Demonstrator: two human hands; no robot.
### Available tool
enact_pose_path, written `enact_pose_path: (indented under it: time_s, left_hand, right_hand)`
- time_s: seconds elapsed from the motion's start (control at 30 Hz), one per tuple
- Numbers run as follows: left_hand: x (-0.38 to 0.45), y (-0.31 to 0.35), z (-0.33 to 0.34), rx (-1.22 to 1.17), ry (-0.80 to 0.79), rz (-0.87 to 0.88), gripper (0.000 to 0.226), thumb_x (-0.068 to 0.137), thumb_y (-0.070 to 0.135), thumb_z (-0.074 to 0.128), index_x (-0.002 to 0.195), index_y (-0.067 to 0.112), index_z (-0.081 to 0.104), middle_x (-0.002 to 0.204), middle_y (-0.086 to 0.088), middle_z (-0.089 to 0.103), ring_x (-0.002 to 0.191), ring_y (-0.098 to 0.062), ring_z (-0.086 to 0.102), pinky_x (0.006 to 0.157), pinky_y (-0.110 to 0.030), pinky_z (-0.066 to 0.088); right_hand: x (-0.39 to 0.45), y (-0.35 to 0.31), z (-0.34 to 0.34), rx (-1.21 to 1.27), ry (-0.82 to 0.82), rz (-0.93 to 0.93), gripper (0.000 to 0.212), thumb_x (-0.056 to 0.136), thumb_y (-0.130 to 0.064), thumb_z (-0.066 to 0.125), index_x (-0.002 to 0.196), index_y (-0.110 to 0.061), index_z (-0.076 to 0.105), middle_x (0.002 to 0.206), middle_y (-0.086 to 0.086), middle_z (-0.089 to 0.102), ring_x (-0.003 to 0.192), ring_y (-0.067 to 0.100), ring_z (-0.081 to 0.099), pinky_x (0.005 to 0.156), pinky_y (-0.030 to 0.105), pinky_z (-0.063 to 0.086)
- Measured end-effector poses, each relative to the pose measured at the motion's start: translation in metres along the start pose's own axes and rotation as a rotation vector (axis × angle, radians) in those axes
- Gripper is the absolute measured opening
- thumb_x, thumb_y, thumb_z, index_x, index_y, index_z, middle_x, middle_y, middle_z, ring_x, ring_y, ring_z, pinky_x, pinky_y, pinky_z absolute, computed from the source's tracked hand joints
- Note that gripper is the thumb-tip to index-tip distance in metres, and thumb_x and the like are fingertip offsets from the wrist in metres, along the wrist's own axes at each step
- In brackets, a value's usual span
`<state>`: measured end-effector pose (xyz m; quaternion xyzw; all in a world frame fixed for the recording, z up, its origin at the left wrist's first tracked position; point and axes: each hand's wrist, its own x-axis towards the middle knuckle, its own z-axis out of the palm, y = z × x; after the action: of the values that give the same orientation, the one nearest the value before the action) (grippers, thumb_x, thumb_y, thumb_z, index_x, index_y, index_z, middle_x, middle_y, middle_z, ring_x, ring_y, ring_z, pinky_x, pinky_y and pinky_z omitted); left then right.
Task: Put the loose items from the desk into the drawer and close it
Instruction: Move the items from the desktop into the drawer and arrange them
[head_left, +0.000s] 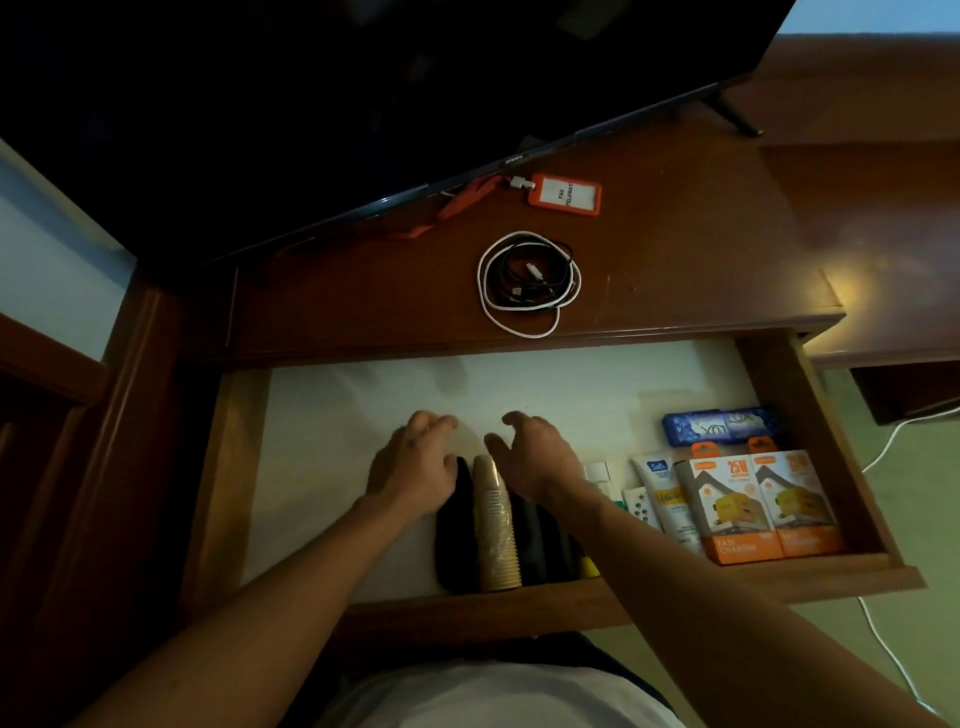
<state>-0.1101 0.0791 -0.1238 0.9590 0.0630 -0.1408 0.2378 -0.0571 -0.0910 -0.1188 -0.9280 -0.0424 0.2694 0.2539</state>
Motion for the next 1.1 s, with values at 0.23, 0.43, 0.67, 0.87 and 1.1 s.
enact_pose_path:
  time_s: [0.23, 0.43, 0.67, 0.87, 1.1]
  left_hand:
    - [0.072, 0.034, -0.056, 0.007, 0.380, 0.119, 0.036, 0.096, 0.023, 0.055, 0.132, 0.024, 0.054, 0.133, 0.001, 0.050, 0.118, -0.023, 0.050, 0.086, -0.037, 0.048]
    - [0.130, 0.033, -0.069, 0.236, 0.304, 0.020, 0.057, 0.100, 0.046, 0.040, 0.154, 0.027, 0.032, 0.162, -0.006, 0.027, 0.149, -0.031, 0.021, 0.121, -0.053, 0.015]
    - [0.156, 0.018, -0.057, 0.385, 0.210, -0.022, 0.069, 0.097, 0.066, 0.006, 0.159, 0.037, 0.004, 0.169, -0.004, -0.005, 0.154, -0.034, -0.005, 0.119, -0.063, -0.003]
    - [0.159, 0.019, -0.054, 0.380, 0.270, -0.081, 0.076, 0.091, 0.073, 0.005, 0.159, 0.037, 0.004, 0.169, -0.005, -0.003, 0.154, -0.036, -0.002, 0.118, -0.066, 0.002]
    - [0.159, 0.016, -0.051, 0.336, 0.332, -0.071, 0.073, 0.093, 0.073, 0.013, 0.158, 0.039, 0.012, 0.169, -0.002, 0.004, 0.154, -0.033, 0.004, 0.120, -0.062, 0.003]
  right_hand:
    - [0.025, -0.026, -0.066, 0.186, 0.309, -0.096, 0.023, 0.093, -0.034, 0.053, 0.101, -0.020, 0.069, 0.089, 0.002, 0.071, 0.075, 0.022, 0.065, 0.063, 0.028, 0.047]
    - [0.048, -0.027, -0.099, 0.219, 0.408, -0.185, 0.021, 0.095, -0.021, 0.050, 0.080, -0.014, 0.062, 0.074, -0.001, 0.062, 0.059, 0.015, 0.056, 0.052, 0.025, 0.037]
    - [0.087, -0.023, -0.127, 0.126, 0.503, -0.101, 0.035, 0.093, -0.035, 0.057, 0.124, -0.018, 0.056, 0.126, 0.008, 0.048, 0.115, 0.029, 0.048, 0.095, 0.045, 0.047]
    - [0.131, -0.030, -0.165, -0.048, 0.338, 0.005, 0.064, 0.090, -0.057, 0.060, 0.138, -0.021, 0.040, 0.140, 0.012, 0.039, 0.130, 0.037, 0.038, 0.106, 0.055, 0.038]
    - [0.158, -0.045, -0.172, -0.232, 0.140, 0.025, 0.069, 0.086, -0.051, 0.070, 0.139, -0.014, 0.046, 0.136, 0.017, 0.041, 0.123, 0.039, 0.046, 0.101, 0.049, 0.048]
